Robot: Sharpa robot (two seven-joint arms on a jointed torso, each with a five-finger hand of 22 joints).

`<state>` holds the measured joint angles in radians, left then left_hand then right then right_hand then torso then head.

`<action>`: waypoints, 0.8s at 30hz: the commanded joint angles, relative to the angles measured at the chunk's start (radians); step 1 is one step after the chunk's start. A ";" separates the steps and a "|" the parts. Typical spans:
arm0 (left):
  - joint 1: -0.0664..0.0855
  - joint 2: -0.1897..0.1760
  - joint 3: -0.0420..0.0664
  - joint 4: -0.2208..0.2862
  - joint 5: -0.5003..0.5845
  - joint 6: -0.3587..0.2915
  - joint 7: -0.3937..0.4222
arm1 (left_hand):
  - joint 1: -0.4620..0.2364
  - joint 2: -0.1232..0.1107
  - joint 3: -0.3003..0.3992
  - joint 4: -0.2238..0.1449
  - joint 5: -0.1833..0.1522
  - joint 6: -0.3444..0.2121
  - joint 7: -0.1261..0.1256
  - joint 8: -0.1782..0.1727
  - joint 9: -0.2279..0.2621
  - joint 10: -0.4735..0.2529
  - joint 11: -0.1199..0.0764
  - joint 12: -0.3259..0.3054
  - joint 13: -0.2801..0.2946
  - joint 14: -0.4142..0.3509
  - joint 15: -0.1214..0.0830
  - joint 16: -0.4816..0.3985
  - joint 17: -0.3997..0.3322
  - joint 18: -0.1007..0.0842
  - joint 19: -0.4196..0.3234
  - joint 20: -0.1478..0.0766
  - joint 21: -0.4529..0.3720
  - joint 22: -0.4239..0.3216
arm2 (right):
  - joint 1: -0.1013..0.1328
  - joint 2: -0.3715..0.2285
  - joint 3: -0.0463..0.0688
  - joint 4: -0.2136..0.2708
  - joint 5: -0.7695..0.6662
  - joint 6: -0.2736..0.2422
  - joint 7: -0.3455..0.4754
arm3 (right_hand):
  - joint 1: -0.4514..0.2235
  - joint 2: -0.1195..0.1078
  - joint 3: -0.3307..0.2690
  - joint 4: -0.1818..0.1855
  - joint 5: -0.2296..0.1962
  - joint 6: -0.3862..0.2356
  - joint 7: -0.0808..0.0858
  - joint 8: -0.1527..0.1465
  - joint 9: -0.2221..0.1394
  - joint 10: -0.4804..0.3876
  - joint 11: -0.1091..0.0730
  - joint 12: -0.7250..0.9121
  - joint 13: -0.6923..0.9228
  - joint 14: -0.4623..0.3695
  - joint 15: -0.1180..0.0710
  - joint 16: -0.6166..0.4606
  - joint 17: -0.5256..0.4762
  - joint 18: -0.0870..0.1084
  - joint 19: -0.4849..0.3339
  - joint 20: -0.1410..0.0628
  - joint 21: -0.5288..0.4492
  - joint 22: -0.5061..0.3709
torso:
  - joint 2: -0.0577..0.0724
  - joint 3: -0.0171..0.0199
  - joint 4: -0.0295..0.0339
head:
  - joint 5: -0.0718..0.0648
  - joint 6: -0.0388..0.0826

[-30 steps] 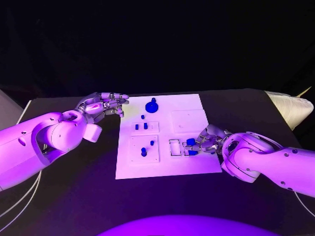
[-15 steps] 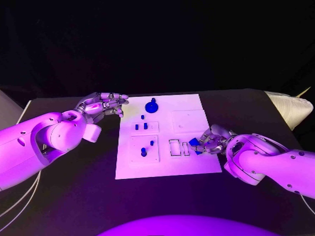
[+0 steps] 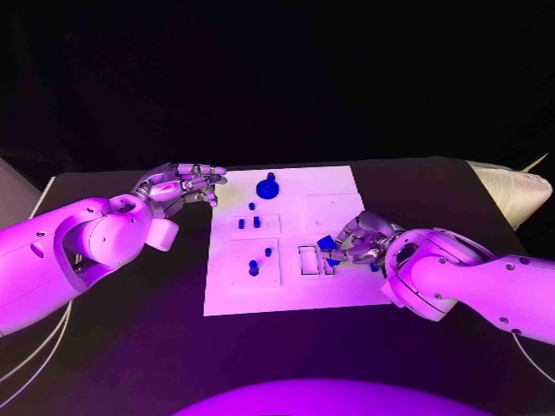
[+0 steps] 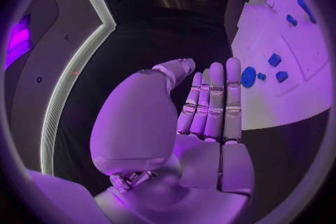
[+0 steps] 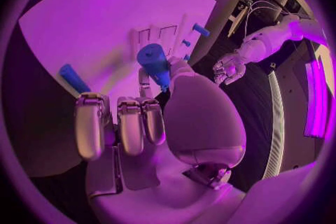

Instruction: Assemble the parts on the task board

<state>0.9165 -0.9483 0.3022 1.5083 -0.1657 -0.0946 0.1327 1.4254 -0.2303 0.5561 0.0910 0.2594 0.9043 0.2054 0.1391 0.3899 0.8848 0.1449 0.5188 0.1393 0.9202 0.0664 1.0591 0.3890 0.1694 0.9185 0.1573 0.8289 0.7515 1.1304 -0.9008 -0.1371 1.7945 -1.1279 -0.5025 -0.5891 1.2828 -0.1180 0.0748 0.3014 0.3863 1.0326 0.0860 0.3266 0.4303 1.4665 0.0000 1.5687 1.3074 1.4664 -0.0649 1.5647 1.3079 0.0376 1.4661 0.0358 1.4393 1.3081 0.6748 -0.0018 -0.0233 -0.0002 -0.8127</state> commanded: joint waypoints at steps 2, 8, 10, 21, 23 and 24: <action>0.000 0.001 0.001 0.004 0.005 0.017 0.004 | -0.003 0.006 -0.001 0.004 0.002 -0.006 0.002 -0.006 -0.001 -0.008 -0.001 0.004 -0.001 0.002 0.003 -0.003 0.001 0.015 0.008 0.001 -0.007 -0.002 | -0.001 0.024 -0.002 -0.016 0.025 0.038 0.001 | -0.035 -0.008 0.019 -0.009 -0.016 0.020 -0.013 0.006 -0.002 0.104 -0.003 0.002 0.263 0.103 -0.005 0.003 0.255 -0.009 0.081 -0.004 -0.004 0.201 | 0.001 0.0002 0.0012 | 0.002 -0.004; 0.000 0.001 0.001 0.005 0.005 0.018 0.004 | -0.003 0.006 -0.001 0.004 0.002 -0.006 0.002 -0.006 -0.001 -0.008 -0.001 0.004 -0.001 0.002 0.003 -0.003 0.001 0.015 0.008 0.001 -0.007 -0.002 | -0.006 0.068 -0.004 -0.043 0.014 0.059 -0.009 | -0.089 -0.025 0.031 -0.008 -0.097 0.023 -0.012 0.010 -0.001 0.104 -0.002 0.002 0.263 0.103 -0.004 0.004 0.255 -0.010 0.082 -0.003 -0.003 0.202 | 0.001 0.0007 -0.0001 | 0.004 -0.008; 0.000 0.001 0.001 0.005 0.005 0.019 0.004 | -0.003 0.006 -0.001 0.004 0.002 -0.006 0.002 -0.006 -0.001 -0.008 -0.001 0.004 -0.001 0.002 0.003 -0.003 0.001 0.015 0.008 0.001 -0.007 -0.002 | -0.007 0.077 -0.005 -0.049 0.008 0.061 -0.012 | -0.101 -0.028 0.031 -0.008 -0.117 0.024 -0.012 0.012 0.000 0.104 -0.002 0.002 0.263 0.103 -0.004 0.004 0.256 -0.010 0.082 -0.003 -0.003 0.203 | 0.001 0.0008 -0.0002 | 0.005 -0.009; 0.000 -0.001 0.001 0.005 0.006 0.019 0.003 | -0.003 0.006 0.000 0.006 0.003 -0.006 0.003 -0.007 -0.002 -0.009 -0.001 0.005 -0.003 0.001 0.003 -0.004 0.002 0.015 0.009 0.001 -0.010 -0.004 | -0.009 0.102 -0.006 -0.073 -0.007 0.081 -0.026 | -0.129 -0.027 0.028 -0.007 -0.148 0.025 -0.013 0.018 0.002 0.104 -0.003 0.002 0.263 0.103 -0.005 0.004 0.258 -0.011 0.083 -0.003 0.000 0.205 | 0.001 0.0016 -0.0004 | 0.009 -0.013; 0.000 -0.002 0.001 0.005 0.006 0.019 0.003 | -0.003 0.006 0.000 0.006 0.003 -0.006 0.003 -0.007 -0.002 -0.009 -0.001 0.005 -0.003 0.001 0.003 -0.004 0.002 0.015 0.009 0.001 -0.010 -0.004 | -0.009 0.104 -0.006 -0.076 -0.012 0.080 -0.027 | -0.134 -0.026 0.027 -0.007 -0.149 0.026 -0.014 0.019 0.002 0.104 -0.003 0.002 0.263 0.103 -0.005 0.004 0.258 -0.010 0.082 -0.003 -0.001 0.205 | 0.001 0.0018 -0.0002 | 0.009 -0.013; 0.000 -0.002 0.001 0.005 0.006 0.019 0.002 | -0.003 0.006 0.000 0.006 0.003 -0.006 0.003 -0.007 -0.002 -0.009 -0.001 0.005 -0.003 0.001 0.003 -0.004 0.002 0.015 0.009 0.001 -0.010 -0.004 | -0.009 0.105 -0.006 -0.078 -0.015 0.080 -0.028 | -0.134 -0.026 0.027 -0.006 -0.150 0.026 -0.014 0.019 0.002 0.104 -0.003 0.002 0.263 0.103 -0.005 0.004 0.258 -0.010 0.082 -0.003 -0.001 0.204 | 0.001 0.0014 -0.0002 | 0.009 -0.013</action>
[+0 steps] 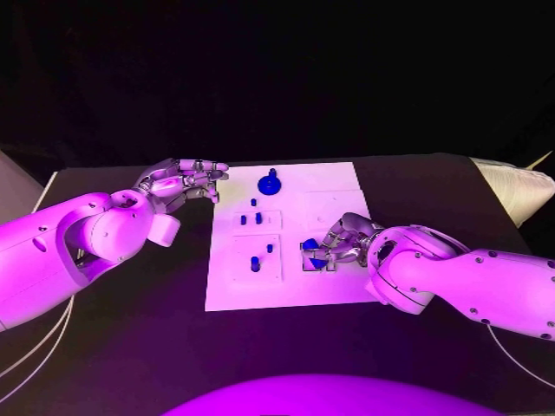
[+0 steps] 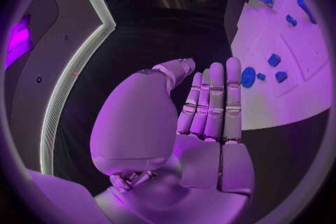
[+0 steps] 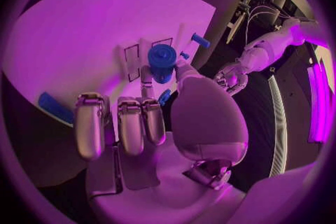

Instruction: Assemble the parts on the task board

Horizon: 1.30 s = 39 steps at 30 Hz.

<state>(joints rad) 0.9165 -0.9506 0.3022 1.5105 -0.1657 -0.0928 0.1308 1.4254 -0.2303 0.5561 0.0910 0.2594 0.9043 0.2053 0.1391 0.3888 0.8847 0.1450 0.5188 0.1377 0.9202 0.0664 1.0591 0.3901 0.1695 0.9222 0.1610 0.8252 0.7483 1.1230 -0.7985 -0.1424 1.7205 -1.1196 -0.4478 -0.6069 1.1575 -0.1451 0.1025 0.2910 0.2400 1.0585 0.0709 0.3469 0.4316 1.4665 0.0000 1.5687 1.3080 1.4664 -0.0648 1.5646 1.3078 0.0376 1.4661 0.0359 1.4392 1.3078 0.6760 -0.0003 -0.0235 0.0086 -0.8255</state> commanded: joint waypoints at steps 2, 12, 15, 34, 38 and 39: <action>0.000 0.000 0.001 0.003 0.005 0.017 0.004 | -0.003 0.006 0.000 0.006 0.003 -0.006 0.003 -0.007 -0.001 -0.009 -0.001 0.005 -0.001 0.001 0.003 -0.004 0.001 0.015 0.006 -0.003 -0.006 -0.001 | -0.002 0.005 -0.001 -0.007 -0.026 0.025 -0.011 | -0.014 0.002 -0.002 0.004 -0.005 0.000 0.001 -0.001 0.001 0.104 -0.003 0.002 0.263 0.103 -0.005 0.005 0.259 -0.011 0.083 -0.003 0.001 0.205 | 0.000 -0.0002 -0.0004 | 0.000 0.000; 0.000 -0.001 0.001 0.004 0.005 0.016 0.003 | -0.003 0.006 0.000 0.008 0.003 -0.006 0.003 -0.006 -0.001 -0.010 -0.001 0.005 -0.001 0.001 0.003 -0.004 0.001 0.015 0.006 -0.003 -0.007 -0.001 | -0.003 0.024 -0.001 -0.027 -0.047 -0.008 -0.011 | -0.033 0.008 -0.005 0.004 -0.018 0.002 -0.001 0.005 0.004 0.104 -0.004 0.002 0.263 0.104 -0.006 0.006 0.262 -0.011 0.083 -0.003 0.004 0.207 | 0.001 -0.0004 0.0009 | 0.000 0.000; 0.000 -0.003 0.001 0.004 0.005 0.015 0.003 | -0.003 0.006 0.000 0.008 0.003 -0.006 0.003 -0.006 -0.001 -0.010 -0.001 0.005 -0.001 0.001 0.003 -0.004 0.001 0.015 0.006 -0.003 -0.007 -0.001 | -0.004 0.027 -0.001 -0.029 -0.056 -0.022 -0.009 | -0.036 0.018 0.000 0.003 -0.017 0.003 -0.002 0.007 0.005 0.104 -0.005 0.002 0.263 0.104 -0.007 0.006 0.262 -0.012 0.084 -0.004 0.007 0.209 | 0.001 -0.0007 0.0013 | 0.000 0.001; 0.000 -0.007 0.001 0.006 0.005 0.014 0.002 | -0.003 0.006 0.000 0.008 0.003 -0.006 0.003 -0.006 -0.001 -0.010 -0.001 0.005 -0.001 0.001 0.003 -0.004 0.001 0.015 0.006 -0.003 -0.007 -0.001 | -0.009 0.009 -0.001 0.005 -0.080 0.004 0.017 | -0.199 -0.001 -0.239 0.008 -0.077 -0.014 -0.002 0.039 0.021 0.104 -0.006 0.002 0.263 0.104 -0.008 0.006 0.263 -0.013 0.085 -0.005 0.013 0.215 | 0.000 0.0005 -0.0006 | 0.006 -0.002; 0.000 -0.008 0.001 0.006 0.005 0.014 0.002 | -0.003 0.007 0.000 0.009 0.003 -0.006 0.003 -0.006 -0.001 -0.010 -0.001 0.006 -0.002 0.001 0.003 -0.004 0.001 0.015 0.006 -0.002 -0.008 -0.002 | -0.010 -0.009 -0.001 0.014 -0.095 0.007 0.018 | -0.200 0.006 -0.237 0.008 -0.080 -0.015 -0.003 0.040 0.022 0.104 -0.006 0.002 0.263 0.104 -0.008 0.006 0.263 -0.013 0.085 -0.005 0.013 0.215 | 0.000 0.0006 -0.0015 | 0.007 -0.004; 0.000 -0.008 0.001 0.006 0.005 0.014 0.002 | -0.003 0.007 0.000 0.009 0.003 -0.006 0.003 -0.006 -0.001 -0.010 -0.001 0.006 -0.002 0.001 0.003 -0.004 0.001 0.015 0.006 -0.002 -0.008 -0.002 | -0.010 -0.014 -0.001 0.018 -0.097 0.006 0.020 | -0.197 0.014 -0.233 0.007 -0.081 -0.015 -0.003 0.041 0.022 0.104 -0.006 0.002 0.263 0.104 -0.008 0.006 0.263 -0.013 0.085 -0.005 0.013 0.215 | 0.000 0.0007 -0.0014 | 0.008 -0.004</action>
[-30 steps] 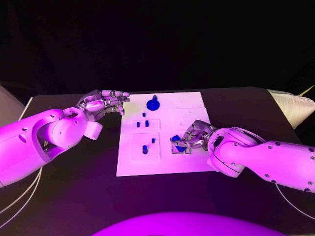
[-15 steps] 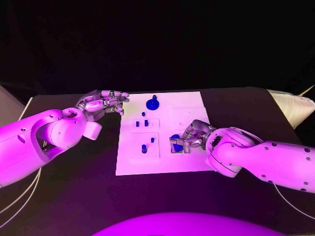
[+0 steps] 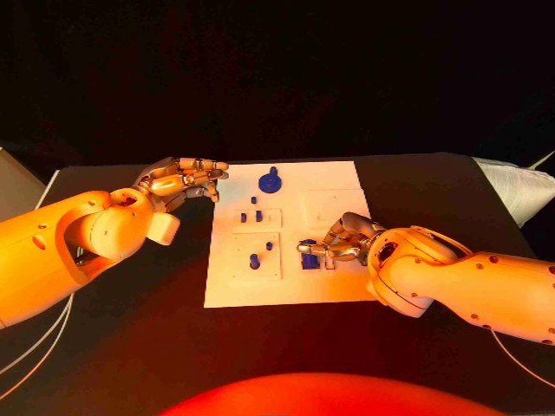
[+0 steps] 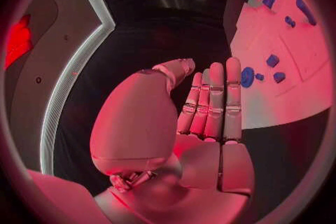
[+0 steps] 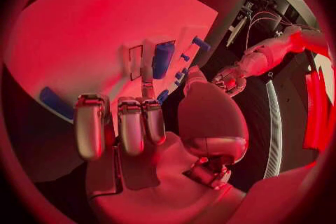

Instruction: Assemble the parts on the task board

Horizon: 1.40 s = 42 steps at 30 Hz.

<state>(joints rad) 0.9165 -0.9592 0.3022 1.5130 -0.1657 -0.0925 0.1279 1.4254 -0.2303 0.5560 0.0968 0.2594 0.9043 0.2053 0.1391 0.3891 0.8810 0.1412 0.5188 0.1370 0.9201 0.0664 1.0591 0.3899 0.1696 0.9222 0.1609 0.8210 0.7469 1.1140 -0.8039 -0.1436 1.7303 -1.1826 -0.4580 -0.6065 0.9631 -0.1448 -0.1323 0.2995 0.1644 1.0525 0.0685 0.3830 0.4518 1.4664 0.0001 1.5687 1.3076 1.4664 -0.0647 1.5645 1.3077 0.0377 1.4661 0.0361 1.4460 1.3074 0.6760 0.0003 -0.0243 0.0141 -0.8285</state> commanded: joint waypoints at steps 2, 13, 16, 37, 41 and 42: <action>0.000 0.000 0.001 0.003 0.005 0.013 0.005 | -0.003 0.007 0.000 0.003 0.003 -0.006 0.003 -0.006 -0.002 -0.006 0.003 0.006 -0.001 0.001 0.003 -0.004 0.002 0.015 0.007 -0.002 -0.004 -0.001 | -0.002 -0.016 0.000 0.013 -0.038 0.011 0.026 | 0.006 0.025 0.008 -0.002 -0.003 -0.010 0.000 0.006 0.002 0.104 -0.006 0.002 0.263 0.104 -0.008 0.006 0.263 -0.013 0.085 -0.006 0.005 0.215 | 0.000 0.0001 -0.0008 | 0.002 -0.001; 0.000 0.003 0.001 0.001 0.006 0.012 0.007 | -0.003 0.007 0.000 0.003 0.003 -0.006 0.003 -0.006 -0.002 -0.006 0.003 0.006 -0.001 0.001 0.003 -0.004 0.002 0.015 0.007 -0.002 -0.004 -0.001 | 0.006 -0.111 0.005 0.058 -0.016 -0.126 0.158 | 0.204 0.074 0.039 -0.011 0.095 -0.048 0.010 -0.005 -0.003 0.104 0.002 0.002 0.263 0.104 -0.002 0.006 0.263 -0.013 0.085 -0.003 0.001 0.215 | -0.002 -0.0003 -0.0019 | -0.004 0.004; 0.000 0.004 0.001 0.001 0.006 0.011 0.010 | -0.003 0.007 0.000 0.003 0.003 -0.006 0.003 -0.006 -0.002 -0.006 0.003 0.006 -0.001 0.001 0.003 -0.004 0.002 0.015 0.007 -0.002 -0.004 -0.001 | 0.016 -0.151 0.007 0.060 -0.002 -0.130 0.188 | 0.277 0.063 0.046 -0.013 0.082 -0.048 0.012 -0.010 -0.004 0.104 0.004 0.002 0.263 0.104 0.000 0.006 0.263 -0.013 0.085 0.000 0.000 0.216 | -0.002 -0.0011 -0.0031 | -0.010 0.007; -0.001 0.010 0.001 -0.004 0.007 0.009 0.017 | -0.003 0.009 0.001 0.005 0.003 -0.005 0.002 -0.006 -0.002 -0.006 0.002 0.007 -0.001 0.001 0.003 -0.004 0.002 0.015 0.008 -0.003 -0.005 -0.002 | 0.000 -0.282 0.006 0.038 -0.115 0.037 0.114 | 0.358 -0.005 0.095 -0.006 0.031 -0.021 0.011 -0.014 -0.010 0.104 0.003 0.002 0.263 0.104 0.000 0.006 0.263 -0.015 0.086 0.001 0.011 0.222 | 0.000 0.0001 -0.0015 | -0.025 0.009; -0.001 0.010 0.001 -0.004 0.007 0.010 0.016 | -0.003 0.009 0.001 0.005 0.003 -0.005 0.002 -0.006 -0.002 -0.006 0.002 0.007 -0.001 0.001 0.003 -0.004 0.002 0.015 0.008 -0.003 -0.005 -0.002 | -0.012 -0.273 0.006 0.029 -0.127 0.050 0.089 | 0.349 -0.008 0.096 -0.005 0.030 -0.016 0.009 -0.011 -0.010 0.104 0.002 0.002 0.263 0.104 0.000 0.006 0.263 -0.015 0.086 0.000 0.011 0.222 | 0.000 -0.0014 0.0003 | -0.028 0.007; -0.002 0.010 0.001 -0.004 0.007 0.010 0.016 | -0.003 0.009 0.001 0.005 0.003 -0.005 0.002 -0.006 -0.002 -0.006 0.002 0.007 -0.001 0.001 0.003 -0.004 0.002 0.015 0.008 -0.003 -0.005 -0.002 | -0.016 -0.270 0.006 0.028 -0.130 0.052 0.083 | 0.348 -0.009 0.095 -0.005 0.030 -0.015 0.009 -0.011 -0.010 0.104 0.002 0.002 0.263 0.104 -0.001 0.006 0.263 -0.015 0.087 0.000 0.012 0.222 | 0.000 -0.0013 0.0007 | -0.029 0.006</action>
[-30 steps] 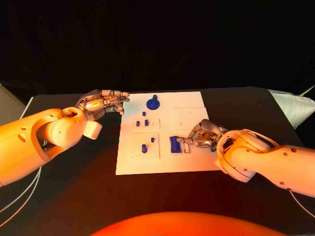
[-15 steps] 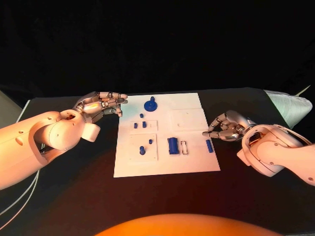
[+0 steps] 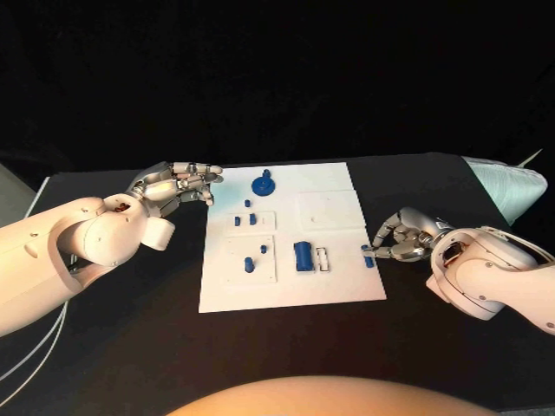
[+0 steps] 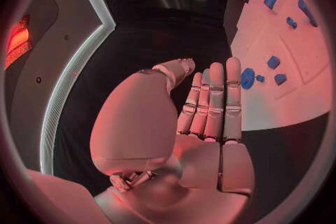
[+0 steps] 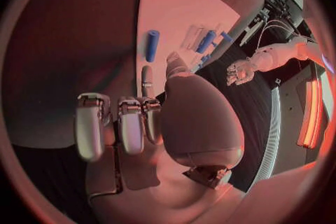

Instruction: Assemble the parts on the task board

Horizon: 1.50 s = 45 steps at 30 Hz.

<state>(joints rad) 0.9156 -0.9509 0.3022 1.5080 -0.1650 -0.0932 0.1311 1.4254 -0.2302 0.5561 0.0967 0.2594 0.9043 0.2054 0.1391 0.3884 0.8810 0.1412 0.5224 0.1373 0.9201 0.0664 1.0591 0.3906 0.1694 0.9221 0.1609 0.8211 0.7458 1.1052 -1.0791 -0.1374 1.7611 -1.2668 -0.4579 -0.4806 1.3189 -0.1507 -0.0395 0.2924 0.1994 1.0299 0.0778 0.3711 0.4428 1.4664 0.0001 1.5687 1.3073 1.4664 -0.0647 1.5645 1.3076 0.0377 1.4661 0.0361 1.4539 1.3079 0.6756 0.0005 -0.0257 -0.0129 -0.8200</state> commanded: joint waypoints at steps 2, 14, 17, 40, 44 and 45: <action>-0.001 0.001 0.001 0.001 0.007 0.011 0.013 | -0.003 0.009 0.001 0.005 0.003 -0.005 0.002 -0.006 -0.001 -0.006 0.002 0.003 -0.002 0.001 0.003 -0.004 0.001 0.015 0.008 -0.003 -0.005 -0.001 | -0.014 0.011 -0.001 -0.006 -0.054 0.056 -0.051 | -0.010 -0.004 0.002 0.002 -0.006 0.008 -0.001 0.001 -0.001 0.104 0.001 0.002 0.264 0.104 -0.001 0.006 0.263 -0.015 0.086 0.000 0.003 0.221 | 0.000 -0.0013 0.0018 | -0.002 -0.004; -0.002 0.000 0.001 0.000 0.007 0.011 0.011 | -0.003 0.009 0.001 0.005 0.003 -0.005 0.002 -0.006 -0.001 -0.006 0.002 0.003 -0.002 0.001 0.003 -0.004 0.001 0.015 0.008 -0.003 -0.005 -0.001 | -0.035 0.037 -0.001 -0.022 -0.097 0.050 -0.081 | -0.014 -0.006 0.002 0.002 -0.007 0.008 -0.001 0.001 -0.001 0.104 0.001 0.002 0.264 0.104 -0.001 0.006 0.263 -0.015 0.086 0.000 0.001 0.221 | 0.000 -0.0009 0.0008 | 0.001 -0.007; -0.003 0.000 0.001 0.000 0.007 0.012 0.011 | -0.003 0.009 0.001 0.005 0.003 -0.005 0.002 -0.006 -0.001 -0.006 0.002 0.003 -0.002 0.001 0.003 -0.004 0.001 0.015 0.008 -0.003 -0.005 -0.001 | -0.036 0.042 -0.001 -0.025 -0.104 0.047 -0.085 | -0.015 -0.006 0.002 0.002 -0.007 0.008 -0.001 0.001 -0.001 0.104 0.001 0.002 0.264 0.104 -0.001 0.006 0.263 -0.015 0.086 0.000 0.002 0.221 | 0.000 -0.0002 0.0007 | 0.002 -0.008; -0.004 -0.005 0.001 0.002 0.007 0.013 0.008 | -0.007 0.012 0.002 0.013 0.004 -0.005 0.002 -0.006 -0.002 -0.007 0.003 0.005 -0.003 0.002 0.004 -0.004 0.002 0.015 0.009 -0.002 -0.009 -0.004 | -0.045 0.089 -0.002 -0.059 -0.171 0.089 -0.116 | 0.175 -0.059 0.287 -0.031 0.089 0.026 -0.003 -0.026 -0.031 0.104 -0.003 0.002 0.264 0.104 -0.005 0.006 0.263 -0.015 0.087 -0.005 0.002 0.224 | -0.001 -0.0019 0.0006 | 0.005 -0.013; -0.004 -0.006 0.001 0.002 0.007 0.014 0.007 | -0.007 0.012 0.002 0.013 0.004 -0.005 0.002 -0.006 -0.002 -0.007 0.003 0.005 -0.003 0.002 0.004 -0.004 0.002 0.015 0.009 -0.002 -0.009 -0.004 | -0.046 0.092 -0.002 -0.055 -0.189 0.097 -0.126 | 0.172 -0.066 0.299 -0.029 0.095 0.029 -0.002 -0.027 -0.032 0.104 -0.002 0.002 0.264 0.104 -0.004 0.006 0.263 -0.016 0.087 -0.005 0.004 0.225 | -0.001 -0.0019 0.0003 | 0.004 -0.012; -0.004 -0.006 0.001 0.002 0.007 0.014 0.007 | -0.007 0.012 0.002 0.013 0.004 -0.005 0.002 -0.006 -0.002 -0.007 0.003 0.005 -0.003 0.002 0.004 -0.004 0.002 0.015 0.009 -0.002 -0.009 -0.004 | -0.046 0.092 -0.002 -0.053 -0.192 0.096 -0.127 | 0.167 -0.070 0.312 -0.025 0.110 0.030 -0.002 -0.028 -0.033 0.104 -0.001 0.002 0.264 0.104 -0.004 0.006 0.263 -0.016 0.087 -0.004 0.004 0.225 | 0.000 -0.0019 0.0003 | 0.004 -0.012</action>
<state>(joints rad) 0.9119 -0.9573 0.3021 1.5074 -0.1644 -0.0929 0.1300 1.4200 -0.2249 0.5574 0.1037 0.2594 0.9043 0.2053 0.1391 0.3877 0.8811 0.1413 0.5224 0.1353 0.9202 0.0664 1.0591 0.3920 0.1696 0.9258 0.1573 0.8173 0.7427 1.0697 -0.9887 -0.1318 1.7160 -1.4191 -0.4189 -0.5631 1.4923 -0.2087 0.2555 0.2681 0.2950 1.0517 0.0775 0.3455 0.4111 1.4664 0.0002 1.5687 1.3077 1.4664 -0.0646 1.5644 1.3075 0.0377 1.4661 0.0361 1.4539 1.3074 0.6750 -0.0014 -0.0248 -0.0081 -0.8331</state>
